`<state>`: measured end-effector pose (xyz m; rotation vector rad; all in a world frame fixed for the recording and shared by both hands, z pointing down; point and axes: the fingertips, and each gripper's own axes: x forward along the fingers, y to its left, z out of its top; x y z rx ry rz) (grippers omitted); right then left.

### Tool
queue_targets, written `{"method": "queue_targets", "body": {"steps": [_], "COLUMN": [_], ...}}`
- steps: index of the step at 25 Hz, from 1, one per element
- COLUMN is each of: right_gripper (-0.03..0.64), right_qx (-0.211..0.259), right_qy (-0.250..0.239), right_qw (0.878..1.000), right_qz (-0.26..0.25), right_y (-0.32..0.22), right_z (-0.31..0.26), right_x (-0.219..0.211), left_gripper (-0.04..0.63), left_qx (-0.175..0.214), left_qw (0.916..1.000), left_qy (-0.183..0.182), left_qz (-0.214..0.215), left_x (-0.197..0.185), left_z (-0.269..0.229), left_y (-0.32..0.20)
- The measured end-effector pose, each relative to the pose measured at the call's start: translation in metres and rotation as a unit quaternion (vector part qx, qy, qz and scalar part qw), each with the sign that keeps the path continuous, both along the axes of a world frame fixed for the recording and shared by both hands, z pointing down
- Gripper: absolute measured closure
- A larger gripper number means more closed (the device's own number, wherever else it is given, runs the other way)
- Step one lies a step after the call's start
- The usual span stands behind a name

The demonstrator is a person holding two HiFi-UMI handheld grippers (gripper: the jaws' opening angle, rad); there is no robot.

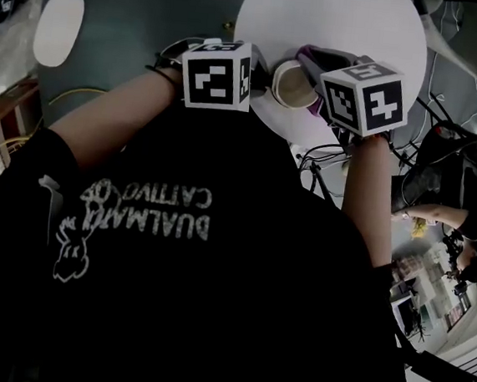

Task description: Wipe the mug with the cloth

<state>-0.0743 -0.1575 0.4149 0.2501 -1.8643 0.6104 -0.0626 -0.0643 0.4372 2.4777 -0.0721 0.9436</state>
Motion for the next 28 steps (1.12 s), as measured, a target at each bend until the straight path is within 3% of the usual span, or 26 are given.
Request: {"method": "queue_targets", "body": {"steps": [11,14,19,24,28], "right_gripper": [0.583,0.583,0.583,0.583,0.583], "right_qx": [0.046,0.047,0.042,0.037,0.042], "right_qy": [0.024,0.021,0.023,0.031,0.03], "right_qw": [0.998,0.999,0.999,0.999,0.999], "right_qz": [-0.022,-0.015,-0.016,-0.027,-0.011], "right_y": [0.015,0.021,0.037,0.054,0.059], "right_z": [-0.009,-0.014,-0.014,-0.012,-0.012], "right_x": [-0.011,-0.015,-0.02,-0.023,-0.022], "left_gripper": [0.523,0.523,0.523,0.523,0.522], "left_qx": [-0.011,-0.003,-0.014,-0.017,-0.021], "left_qw": [0.9999,0.9997,0.9994,0.9994,0.9994], "left_qy": [-0.002,0.013,-0.006,0.015,0.006], "left_qz": [0.01,0.02,0.031,0.027,0.027], "left_x": [-0.001,0.001,-0.008,-0.003,-0.006], "left_z": [-0.001,-0.003,-0.002,-0.006,0.0], "left_y": [0.004,0.004,0.009,0.006,0.005]}}
